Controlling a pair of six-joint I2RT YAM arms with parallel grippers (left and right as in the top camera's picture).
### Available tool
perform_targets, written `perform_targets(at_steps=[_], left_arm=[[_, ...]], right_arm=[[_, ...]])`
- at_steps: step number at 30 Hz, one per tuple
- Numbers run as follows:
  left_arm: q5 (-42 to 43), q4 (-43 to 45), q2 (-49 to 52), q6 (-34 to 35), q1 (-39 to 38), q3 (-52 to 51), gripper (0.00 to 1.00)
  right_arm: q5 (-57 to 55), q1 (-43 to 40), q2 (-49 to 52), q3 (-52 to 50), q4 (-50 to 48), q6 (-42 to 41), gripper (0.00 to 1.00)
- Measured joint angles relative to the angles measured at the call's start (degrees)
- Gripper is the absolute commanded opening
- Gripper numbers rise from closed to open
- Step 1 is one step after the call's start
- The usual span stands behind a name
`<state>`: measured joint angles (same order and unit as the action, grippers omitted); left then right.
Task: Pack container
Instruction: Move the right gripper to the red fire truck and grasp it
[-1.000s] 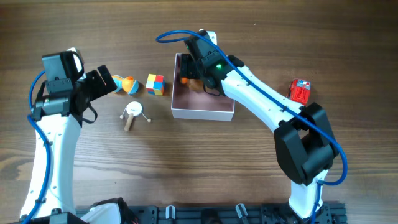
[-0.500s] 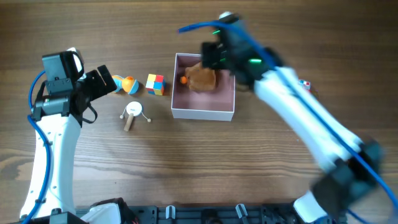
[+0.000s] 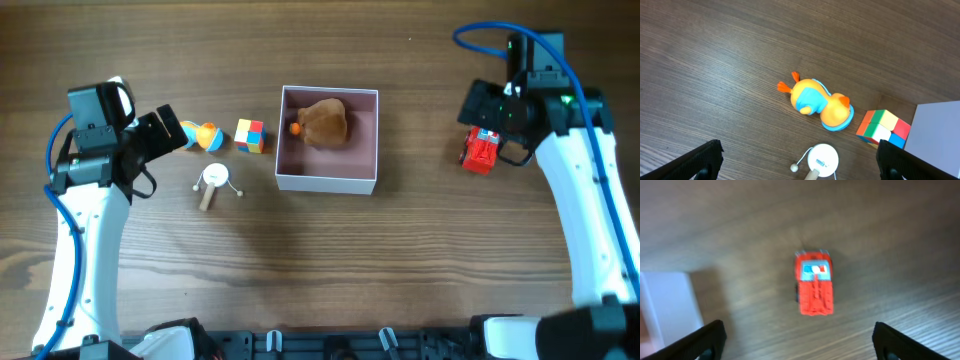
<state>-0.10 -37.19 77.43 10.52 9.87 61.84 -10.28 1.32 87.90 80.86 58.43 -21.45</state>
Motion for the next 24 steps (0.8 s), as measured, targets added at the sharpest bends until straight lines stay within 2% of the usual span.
perform_targets(at_steps=[11, 20, 24], left_arm=[[0.0, 0.0, 0.0, 0.0, 0.0, 0.0, 1.0], [0.0, 0.0, 0.0, 0.0, 0.0, 0.0, 1.0], [0.0, 0.0, 0.0, 0.0, 0.0, 0.0, 1.0]], right_arm=[[1.66, -2.69, 10.38, -5.84, -3.3, -0.33, 0.84], [1.68, -3.41, 16.9, -5.9, -4.42, -0.33, 0.69], [1.68, -3.41, 17.57, -6.27, -4.5, -0.31, 0.67]])
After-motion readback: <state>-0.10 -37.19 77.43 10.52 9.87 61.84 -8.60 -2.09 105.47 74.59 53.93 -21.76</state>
